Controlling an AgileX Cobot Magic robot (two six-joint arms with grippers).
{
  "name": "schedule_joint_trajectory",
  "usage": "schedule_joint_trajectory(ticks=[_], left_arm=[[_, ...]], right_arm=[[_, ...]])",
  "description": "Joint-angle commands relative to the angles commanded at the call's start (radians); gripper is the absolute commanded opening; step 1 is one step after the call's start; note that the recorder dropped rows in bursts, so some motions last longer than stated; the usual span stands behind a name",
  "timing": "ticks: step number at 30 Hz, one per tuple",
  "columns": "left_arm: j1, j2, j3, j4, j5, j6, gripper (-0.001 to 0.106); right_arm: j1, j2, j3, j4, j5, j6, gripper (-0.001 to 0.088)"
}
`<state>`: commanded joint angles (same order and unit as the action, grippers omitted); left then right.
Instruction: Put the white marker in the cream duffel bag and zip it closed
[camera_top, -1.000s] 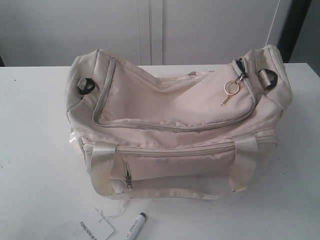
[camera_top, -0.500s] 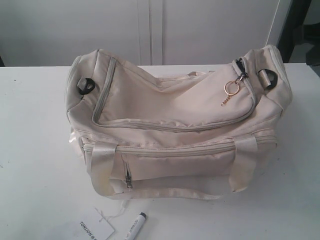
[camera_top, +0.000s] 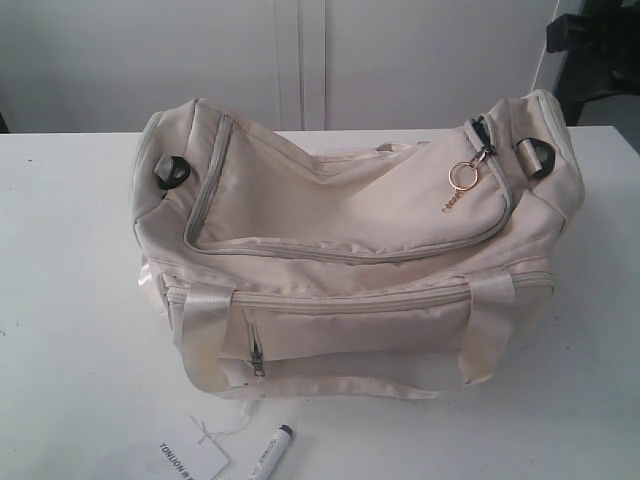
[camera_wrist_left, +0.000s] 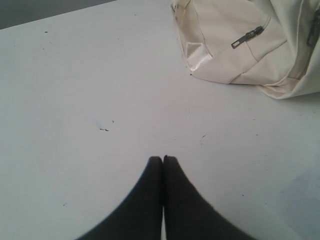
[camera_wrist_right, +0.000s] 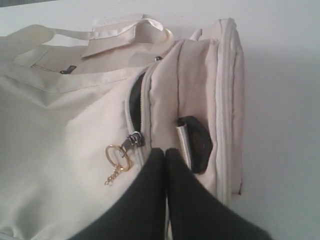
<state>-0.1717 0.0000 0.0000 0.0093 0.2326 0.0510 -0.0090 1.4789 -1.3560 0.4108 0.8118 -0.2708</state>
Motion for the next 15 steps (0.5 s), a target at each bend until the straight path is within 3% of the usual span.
schedule_joint_trajectory(ticks=[15], left_arm=[[0.0, 0.0, 0.0, 0.0, 0.0, 0.0, 0.0]], right_arm=[[0.09, 0.218, -0.237, -0.069, 0.133, 0.002, 0.0]])
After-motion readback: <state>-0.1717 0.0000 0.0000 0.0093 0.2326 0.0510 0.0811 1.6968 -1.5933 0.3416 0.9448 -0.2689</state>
